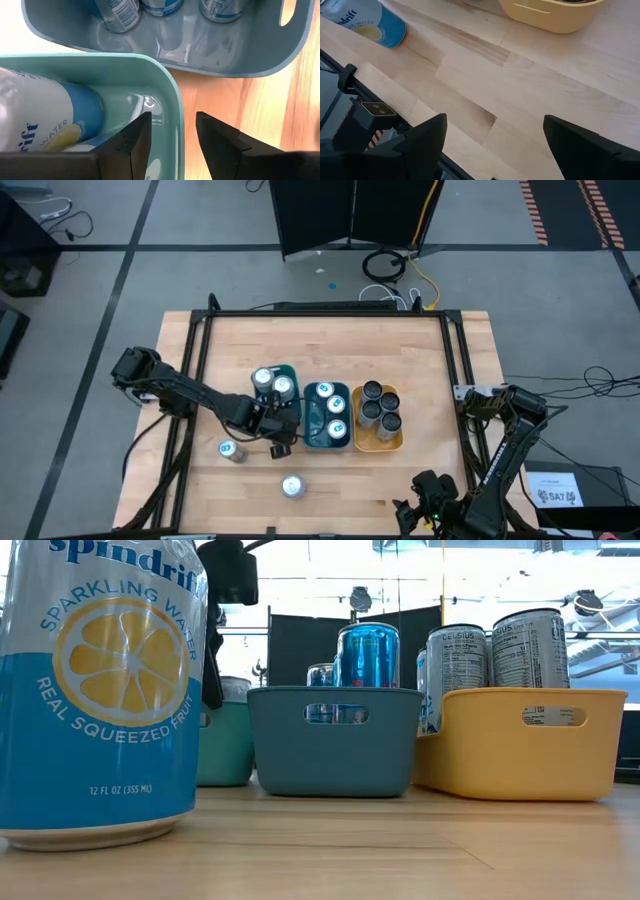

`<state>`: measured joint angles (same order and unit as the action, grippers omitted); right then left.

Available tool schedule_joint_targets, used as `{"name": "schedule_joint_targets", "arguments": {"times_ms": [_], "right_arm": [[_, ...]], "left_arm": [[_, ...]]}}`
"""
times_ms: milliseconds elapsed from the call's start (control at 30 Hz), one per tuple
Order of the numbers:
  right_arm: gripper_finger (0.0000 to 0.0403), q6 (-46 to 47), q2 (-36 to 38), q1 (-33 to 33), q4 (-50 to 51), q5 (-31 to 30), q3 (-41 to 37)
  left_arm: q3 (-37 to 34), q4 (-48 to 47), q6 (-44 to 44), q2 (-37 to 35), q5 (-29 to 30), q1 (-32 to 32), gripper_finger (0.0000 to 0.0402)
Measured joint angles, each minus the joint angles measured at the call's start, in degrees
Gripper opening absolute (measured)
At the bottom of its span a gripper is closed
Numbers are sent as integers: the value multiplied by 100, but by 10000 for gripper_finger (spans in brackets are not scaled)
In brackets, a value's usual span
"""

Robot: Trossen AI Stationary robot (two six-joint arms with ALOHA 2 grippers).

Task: Sort soda cans
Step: Adjust the green bin

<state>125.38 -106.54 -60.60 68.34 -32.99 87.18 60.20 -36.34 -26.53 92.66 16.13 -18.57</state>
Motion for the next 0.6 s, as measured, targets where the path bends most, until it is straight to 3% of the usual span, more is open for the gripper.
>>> {"name": "schedule_joint_targets", "arguments": {"times_ms": [333,600], "right_arm": [[322,-6,0,0,-86,0,0],[322,-8,0,-1,-273,2,0]], "left_arm": [[152,-77,-39,31,132,7,163],[1102,-1032,191,22,338,11,163]]}}
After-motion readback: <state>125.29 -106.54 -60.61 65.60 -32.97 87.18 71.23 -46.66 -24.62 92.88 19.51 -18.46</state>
